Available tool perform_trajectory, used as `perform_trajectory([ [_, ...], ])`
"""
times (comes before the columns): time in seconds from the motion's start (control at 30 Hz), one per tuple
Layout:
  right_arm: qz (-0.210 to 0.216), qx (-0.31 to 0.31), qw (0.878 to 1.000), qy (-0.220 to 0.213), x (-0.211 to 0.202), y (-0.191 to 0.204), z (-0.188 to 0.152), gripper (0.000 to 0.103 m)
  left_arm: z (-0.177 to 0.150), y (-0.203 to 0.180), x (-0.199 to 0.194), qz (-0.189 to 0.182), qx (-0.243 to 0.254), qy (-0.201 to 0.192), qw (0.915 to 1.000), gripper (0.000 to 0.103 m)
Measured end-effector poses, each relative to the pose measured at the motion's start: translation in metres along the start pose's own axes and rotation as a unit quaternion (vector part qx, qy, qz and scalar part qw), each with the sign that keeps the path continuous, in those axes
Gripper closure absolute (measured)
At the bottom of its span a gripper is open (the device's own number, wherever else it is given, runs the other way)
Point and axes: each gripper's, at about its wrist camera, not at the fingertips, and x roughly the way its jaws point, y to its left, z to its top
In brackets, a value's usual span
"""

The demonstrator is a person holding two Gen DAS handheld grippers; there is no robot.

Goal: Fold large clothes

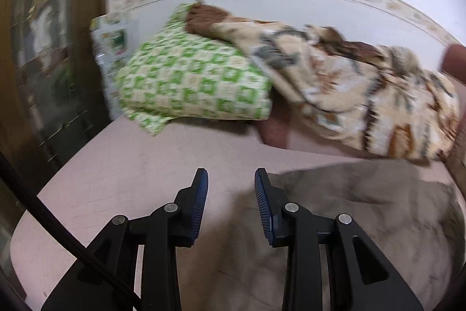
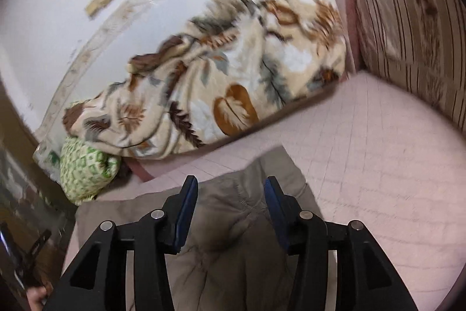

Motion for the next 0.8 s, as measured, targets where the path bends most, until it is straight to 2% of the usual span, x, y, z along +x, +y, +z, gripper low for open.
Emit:
perform_trajectory([
  [0.13,0.01,-0.073,0.997,0.013,-0.018,0.032,-0.022,0.051,-0.016,-0.063,-0.017,-0.075,0.067,0.012,0.9949,0.071],
  [0.27,0.009,-0.127,0.991,0.041,-0.006,0.057,-0.058,0.051,-0.042,-0.118,-0.016,-0.12,0.125,0.039,0.9842,0.071],
  [0.4,0.004,-0.142,0.987,0.072,0.022,0.065,-0.088,0.051,-0.069,-0.149,0.019,-0.109,0.148,0.091,0.9789,0.071],
  [0.47,-0.01,-0.151,0.985,0.083,0.035,0.065,-0.096,0.051,-0.079,-0.153,0.043,-0.096,0.154,0.125,0.9755,0.071],
  [0.57,-0.034,-0.171,0.98,0.095,0.058,0.062,-0.105,0.051,-0.089,-0.148,0.071,-0.103,0.14,0.157,0.9721,0.071],
  [0.8,-0.061,-0.169,0.971,0.155,0.108,0.048,-0.112,0.05,-0.098,-0.156,0.108,-0.101,0.134,0.187,0.9679,0.07],
])
